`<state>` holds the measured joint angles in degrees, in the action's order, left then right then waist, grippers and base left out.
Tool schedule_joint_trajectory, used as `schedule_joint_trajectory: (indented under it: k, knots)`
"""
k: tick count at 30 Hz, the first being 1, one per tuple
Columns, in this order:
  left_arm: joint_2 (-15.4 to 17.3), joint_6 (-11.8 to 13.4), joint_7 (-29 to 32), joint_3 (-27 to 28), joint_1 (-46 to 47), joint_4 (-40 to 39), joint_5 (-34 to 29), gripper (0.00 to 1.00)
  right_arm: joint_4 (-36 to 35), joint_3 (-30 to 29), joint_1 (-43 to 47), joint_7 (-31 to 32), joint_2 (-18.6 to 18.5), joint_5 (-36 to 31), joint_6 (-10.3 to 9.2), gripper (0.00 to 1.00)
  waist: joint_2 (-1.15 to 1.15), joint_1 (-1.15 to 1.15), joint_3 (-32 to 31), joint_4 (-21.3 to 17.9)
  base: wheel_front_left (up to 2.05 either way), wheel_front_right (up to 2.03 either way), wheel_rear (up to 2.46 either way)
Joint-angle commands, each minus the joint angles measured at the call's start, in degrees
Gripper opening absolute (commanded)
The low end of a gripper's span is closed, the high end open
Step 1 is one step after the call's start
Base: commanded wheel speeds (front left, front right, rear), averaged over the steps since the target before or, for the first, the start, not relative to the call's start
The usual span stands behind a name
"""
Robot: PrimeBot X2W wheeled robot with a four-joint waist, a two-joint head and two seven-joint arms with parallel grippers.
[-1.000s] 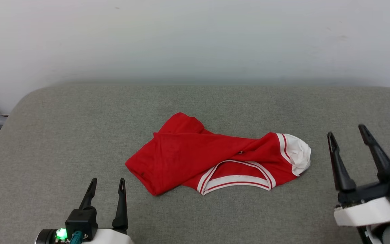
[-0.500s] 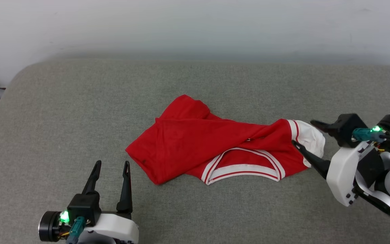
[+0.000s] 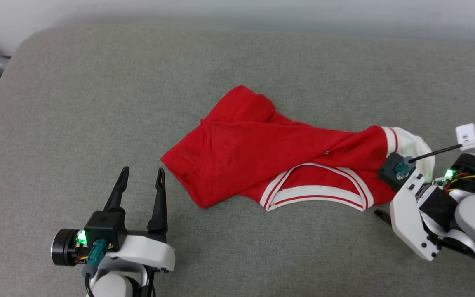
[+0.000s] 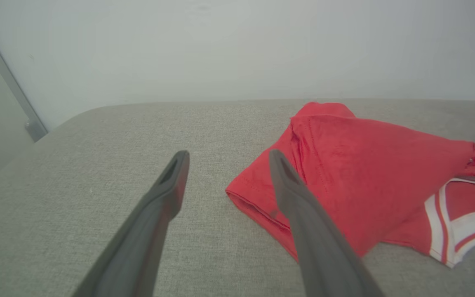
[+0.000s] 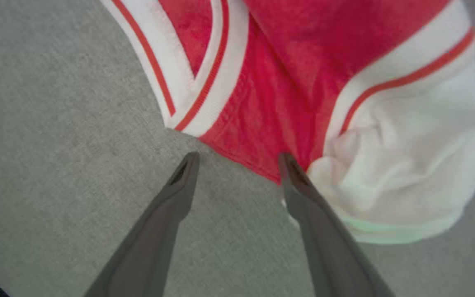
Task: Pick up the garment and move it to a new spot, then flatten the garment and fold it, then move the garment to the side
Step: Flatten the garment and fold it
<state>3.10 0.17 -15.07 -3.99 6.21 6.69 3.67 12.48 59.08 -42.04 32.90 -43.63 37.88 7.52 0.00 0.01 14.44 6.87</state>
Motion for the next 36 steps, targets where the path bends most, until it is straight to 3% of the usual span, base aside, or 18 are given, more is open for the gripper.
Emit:
schedule_joint_trajectory:
  k: [1,4,7,8,9,19,27,31,36]
  knots:
    - [-0.07,-0.01,-0.15,-0.07,0.58,0.03,0.02,1.0,0.66,0.64,-0.86,0.16,0.48,0.31,-0.06,1.0,0.0,-0.01,1.26,0.88,0.0,0.0,0.0]
    - [-0.17,-0.1,-0.15,-0.32,1.4,0.56,0.18,1.0,8.74,6.8,-1.35,-0.99,2.58,1.28,-0.08,1.0,0.0,-0.01,2.06,1.54,0.0,0.0,0.0]
    - [-0.21,0.14,-0.15,-0.2,1.26,0.86,0.32,1.0,11.26,8.99,-1.16,-2.87,3.42,2.9,-0.09,1.0,0.0,-0.01,1.65,1.51,0.0,0.0,0.0]
    - [-0.22,0.24,-0.15,-0.04,0.94,0.98,0.35,1.0,11.45,9.56,-1.47,-4.05,3.61,3.15,-0.09,0.25,0.0,-0.01,1.27,1.32,0.0,0.0,0.0]
    - [-0.22,0.33,-0.15,0.12,0.58,1.09,0.42,1.0,11.52,9.92,-2.0,-5.4,3.71,3.22,-0.09,0.0,0.0,-0.01,0.85,1.09,0.0,0.0,0.0]
    - [-0.23,0.96,-0.15,1.19,-2.9,1.13,0.46,1.0,4.35,7.31,-1.98,-16.82,1.18,6.59,-0.05,0.0,0.0,-0.01,-5.82,-2.58,0.0,0.0,0.0]
    - [-0.24,1.02,-0.15,1.54,-4.93,0.82,0.6,1.0,-6.65,-0.57,4.8,-19.05,-3.13,4.84,-0.06,0.0,0.0,-0.01,-8.36,-3.88,0.0,0.0,0.0]
    - [-0.24,0.84,-0.15,1.73,-5.74,0.27,0.55,1.0,-10.22,-3.89,10.43,-18.47,-1.25,3.06,-0.06,0.0,0.0,-0.01,-8.49,-3.75,0.0,0.0,0.0]
    - [-0.23,0.76,-0.15,1.7,-5.32,0.12,0.48,1.0,-9.65,-5.29,17.88,-17.83,4.44,1.44,-0.05,0.0,0.0,-0.01,-7.89,-2.68,0.0,0.0,0.0]
